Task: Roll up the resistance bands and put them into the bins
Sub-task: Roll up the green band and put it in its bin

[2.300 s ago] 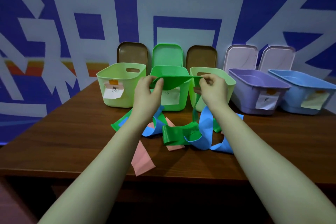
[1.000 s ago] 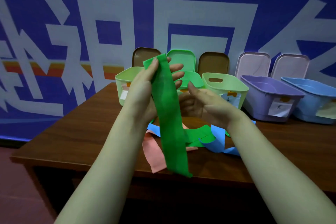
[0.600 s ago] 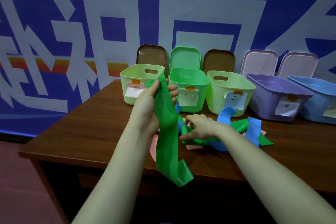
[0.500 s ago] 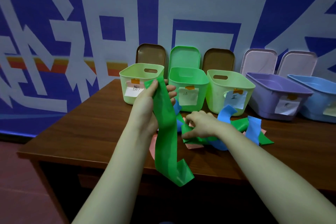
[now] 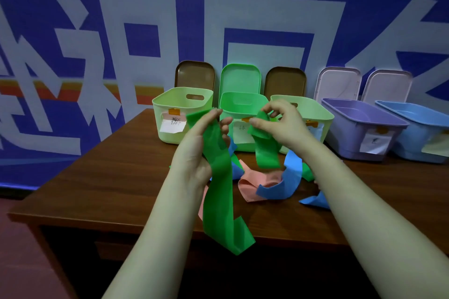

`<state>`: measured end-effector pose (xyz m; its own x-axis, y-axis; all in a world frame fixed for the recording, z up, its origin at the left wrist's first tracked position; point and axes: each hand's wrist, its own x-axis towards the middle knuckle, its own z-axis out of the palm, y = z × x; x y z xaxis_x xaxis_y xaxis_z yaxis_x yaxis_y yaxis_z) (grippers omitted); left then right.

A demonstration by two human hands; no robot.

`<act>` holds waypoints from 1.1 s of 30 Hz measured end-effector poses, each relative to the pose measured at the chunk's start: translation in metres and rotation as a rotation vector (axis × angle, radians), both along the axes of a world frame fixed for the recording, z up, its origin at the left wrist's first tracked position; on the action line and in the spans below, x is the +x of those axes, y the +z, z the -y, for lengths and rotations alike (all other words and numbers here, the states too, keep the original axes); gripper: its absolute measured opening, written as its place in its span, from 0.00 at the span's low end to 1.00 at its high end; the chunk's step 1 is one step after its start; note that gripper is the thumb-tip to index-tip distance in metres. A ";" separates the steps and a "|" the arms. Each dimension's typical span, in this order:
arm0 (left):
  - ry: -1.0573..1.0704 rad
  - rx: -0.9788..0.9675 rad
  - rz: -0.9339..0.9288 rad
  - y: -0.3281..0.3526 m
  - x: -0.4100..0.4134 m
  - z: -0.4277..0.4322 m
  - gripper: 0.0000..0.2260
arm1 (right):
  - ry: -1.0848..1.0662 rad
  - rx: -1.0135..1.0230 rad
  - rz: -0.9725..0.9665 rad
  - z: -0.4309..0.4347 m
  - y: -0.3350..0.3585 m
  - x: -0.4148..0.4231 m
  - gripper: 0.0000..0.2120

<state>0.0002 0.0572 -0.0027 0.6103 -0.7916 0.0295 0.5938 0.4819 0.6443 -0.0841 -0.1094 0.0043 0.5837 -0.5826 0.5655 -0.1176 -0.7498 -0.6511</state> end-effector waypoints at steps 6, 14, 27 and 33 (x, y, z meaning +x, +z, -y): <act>-0.102 0.108 0.018 -0.005 -0.004 0.012 0.09 | 0.231 0.238 0.245 -0.015 0.025 -0.003 0.14; 0.047 0.052 -0.004 -0.005 0.004 0.017 0.28 | 0.528 0.374 0.129 -0.043 0.028 -0.021 0.04; 0.295 -0.024 0.341 0.004 -0.014 0.001 0.12 | 0.593 0.575 -0.096 -0.039 -0.004 -0.026 0.31; 0.299 0.110 0.584 0.006 -0.025 -0.002 0.13 | 0.704 0.736 0.169 -0.041 0.004 -0.022 0.29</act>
